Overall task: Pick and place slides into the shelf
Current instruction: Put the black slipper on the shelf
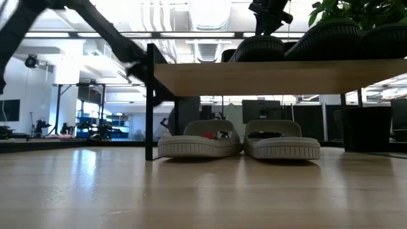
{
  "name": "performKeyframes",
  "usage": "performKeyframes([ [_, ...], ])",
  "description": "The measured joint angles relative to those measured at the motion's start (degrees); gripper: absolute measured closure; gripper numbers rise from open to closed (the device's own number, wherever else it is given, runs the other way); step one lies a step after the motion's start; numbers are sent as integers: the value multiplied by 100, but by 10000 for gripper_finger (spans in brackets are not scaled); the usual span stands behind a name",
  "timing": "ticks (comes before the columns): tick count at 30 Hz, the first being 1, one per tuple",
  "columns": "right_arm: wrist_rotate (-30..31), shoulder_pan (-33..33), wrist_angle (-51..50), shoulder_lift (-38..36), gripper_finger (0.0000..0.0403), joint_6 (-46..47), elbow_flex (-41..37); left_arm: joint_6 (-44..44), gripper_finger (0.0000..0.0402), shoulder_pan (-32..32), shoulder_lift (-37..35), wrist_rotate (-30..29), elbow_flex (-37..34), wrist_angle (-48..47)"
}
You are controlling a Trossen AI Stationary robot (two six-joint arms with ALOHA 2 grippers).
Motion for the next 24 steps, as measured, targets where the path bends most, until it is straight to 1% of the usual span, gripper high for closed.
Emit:
performKeyframes([
  [3, -1, 0, 5, 0, 209, 1, 0, 762, 357, -45, -565, -325, -12, -201],
  [5, -1, 0, 10, 0, 209, -1, 0, 1277, 357, -152, -996, -665, -12, -223],
  [8, -1, 0, 35, 0, 209, -29, 0, 1968, 358, -416, -1613, -1244, -17, -173],
  [11, 1, 0, 52, -1, 209, -176, 0, 2726, 359, -793, -2163, -1696, -19, -93],
  [14, -2, 0, 62, -2, 209, -327, 0, 3687, 359, -1333, -2584, -2305, -36, -77],
  [19, -1, 0, 58, -4, 209, -410, 0, 5368, 359, -2534, -2872, -3865, -109, -187],
  [21, -1, 0, 56, -7, 209, -410, 0, 5818, 359, -3050, -2896, -4410, -118, -262],
  [24, -1, 0, 38, -7, 209, -456, 0, 6052, 359, -3724, -2871, -4967, -173, -271],
])
